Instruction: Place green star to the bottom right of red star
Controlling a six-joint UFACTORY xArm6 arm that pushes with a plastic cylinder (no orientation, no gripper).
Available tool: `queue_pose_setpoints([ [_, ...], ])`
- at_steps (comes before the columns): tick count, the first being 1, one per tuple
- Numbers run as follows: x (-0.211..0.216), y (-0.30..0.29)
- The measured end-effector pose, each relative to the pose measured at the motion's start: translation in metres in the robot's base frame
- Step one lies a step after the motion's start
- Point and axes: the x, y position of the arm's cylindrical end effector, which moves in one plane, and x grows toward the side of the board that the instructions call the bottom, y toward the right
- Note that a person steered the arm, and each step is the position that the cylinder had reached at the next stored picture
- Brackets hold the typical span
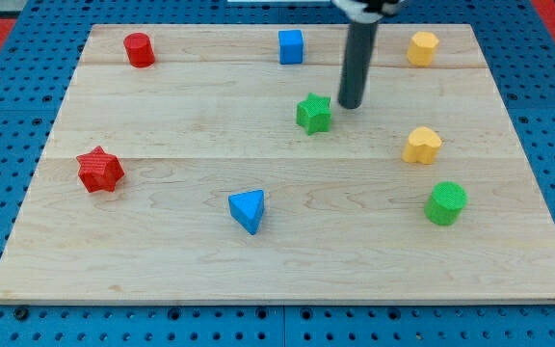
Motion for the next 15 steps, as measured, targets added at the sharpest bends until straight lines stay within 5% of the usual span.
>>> queue_pose_setpoints([
  [5, 0.144, -0.025],
  [8, 0.054, 0.023],
  [12, 0.013, -0.040],
  [15, 0.004, -0.143],
])
